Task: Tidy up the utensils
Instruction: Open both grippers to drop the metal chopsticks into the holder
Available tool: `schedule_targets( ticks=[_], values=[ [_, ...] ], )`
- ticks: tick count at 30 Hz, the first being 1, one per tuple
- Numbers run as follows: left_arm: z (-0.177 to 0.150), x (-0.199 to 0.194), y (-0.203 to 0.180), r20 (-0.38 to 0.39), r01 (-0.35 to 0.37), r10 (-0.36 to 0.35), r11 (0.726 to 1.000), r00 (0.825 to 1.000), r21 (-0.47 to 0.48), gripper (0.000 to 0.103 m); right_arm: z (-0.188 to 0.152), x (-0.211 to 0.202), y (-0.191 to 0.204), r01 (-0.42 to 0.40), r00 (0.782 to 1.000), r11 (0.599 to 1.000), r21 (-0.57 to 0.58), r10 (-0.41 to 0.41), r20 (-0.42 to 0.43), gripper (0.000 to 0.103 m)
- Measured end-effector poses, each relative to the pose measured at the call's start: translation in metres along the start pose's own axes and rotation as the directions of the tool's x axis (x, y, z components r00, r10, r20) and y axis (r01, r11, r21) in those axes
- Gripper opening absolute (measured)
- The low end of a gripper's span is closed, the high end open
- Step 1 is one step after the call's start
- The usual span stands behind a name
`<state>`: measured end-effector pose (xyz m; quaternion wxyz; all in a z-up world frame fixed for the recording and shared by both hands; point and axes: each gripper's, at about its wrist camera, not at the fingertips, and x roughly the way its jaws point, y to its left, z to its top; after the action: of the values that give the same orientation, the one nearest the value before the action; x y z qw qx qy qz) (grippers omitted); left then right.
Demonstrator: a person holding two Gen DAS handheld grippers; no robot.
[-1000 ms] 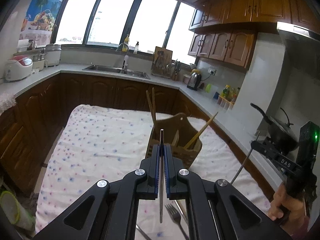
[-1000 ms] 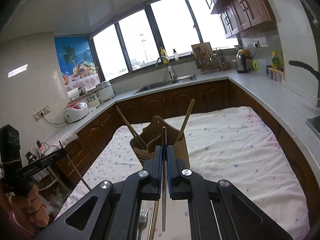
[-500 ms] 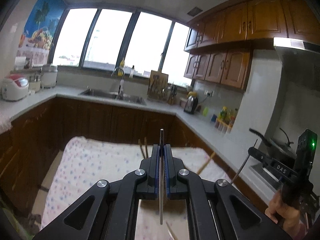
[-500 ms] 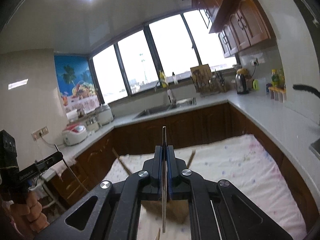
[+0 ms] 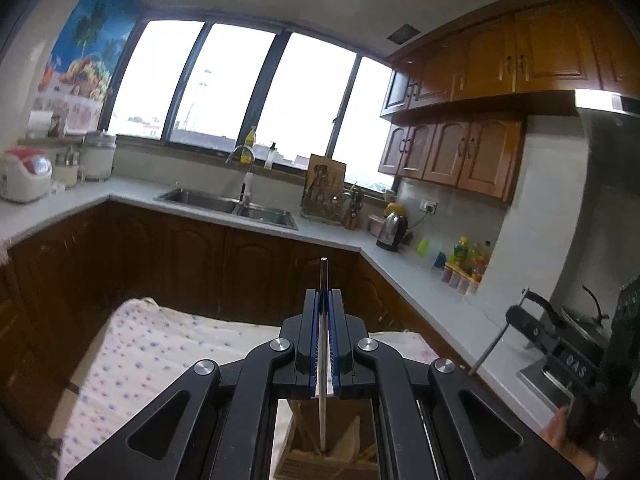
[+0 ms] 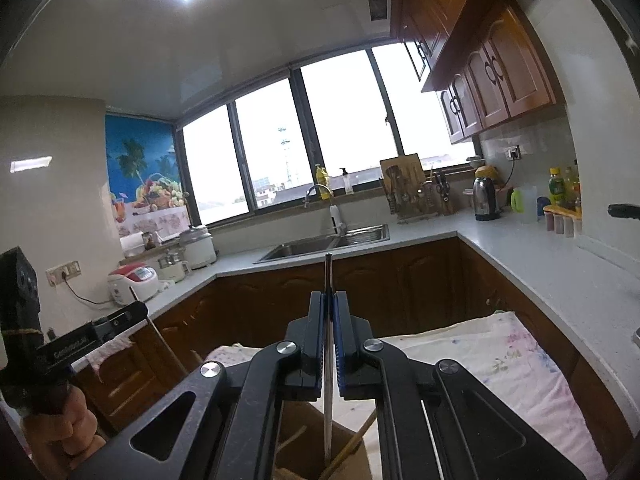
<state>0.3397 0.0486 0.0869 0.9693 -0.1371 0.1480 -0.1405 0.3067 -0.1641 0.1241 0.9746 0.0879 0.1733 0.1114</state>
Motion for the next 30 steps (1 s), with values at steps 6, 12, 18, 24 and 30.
schedule_targets(
  ticks=[6, 12, 18, 24, 30],
  values=[
    [-0.028, 0.038, 0.012, -0.029, -0.014, 0.013, 0.999, 1.000, -0.041, 0.002, -0.027, 0.015, -0.013, 0.008, 0.999, 0.999, 0.036, -0.006, -0.047, 0.005],
    [-0.041, 0.058, 0.020, -0.076, -0.041, 0.037, 0.998, 0.996, -0.050, 0.002, -0.054, 0.026, -0.019, 0.012, 0.995, 0.998, 0.068, -0.005, -0.104, 0.005],
    [-0.046, 0.069, 0.025, -0.117, -0.049, 0.041, 0.997, 0.992, -0.067, 0.002, -0.068, 0.033, -0.023, 0.020, 0.989, 0.996, 0.092, -0.006, -0.151, 0.005],
    [-0.046, 0.072, 0.024, -0.137, -0.053, 0.045, 0.997, 0.990, -0.058, 0.003, -0.069, 0.035, -0.025, 0.028, 0.986, 0.996, 0.087, -0.013, -0.167, 0.005],
    [-0.043, 0.068, 0.023, -0.147, -0.054, 0.045, 0.997, 0.988, -0.054, 0.003, -0.069, 0.037, -0.026, 0.028, 0.984, 0.995, 0.091, -0.012, -0.179, 0.005]
  ],
)
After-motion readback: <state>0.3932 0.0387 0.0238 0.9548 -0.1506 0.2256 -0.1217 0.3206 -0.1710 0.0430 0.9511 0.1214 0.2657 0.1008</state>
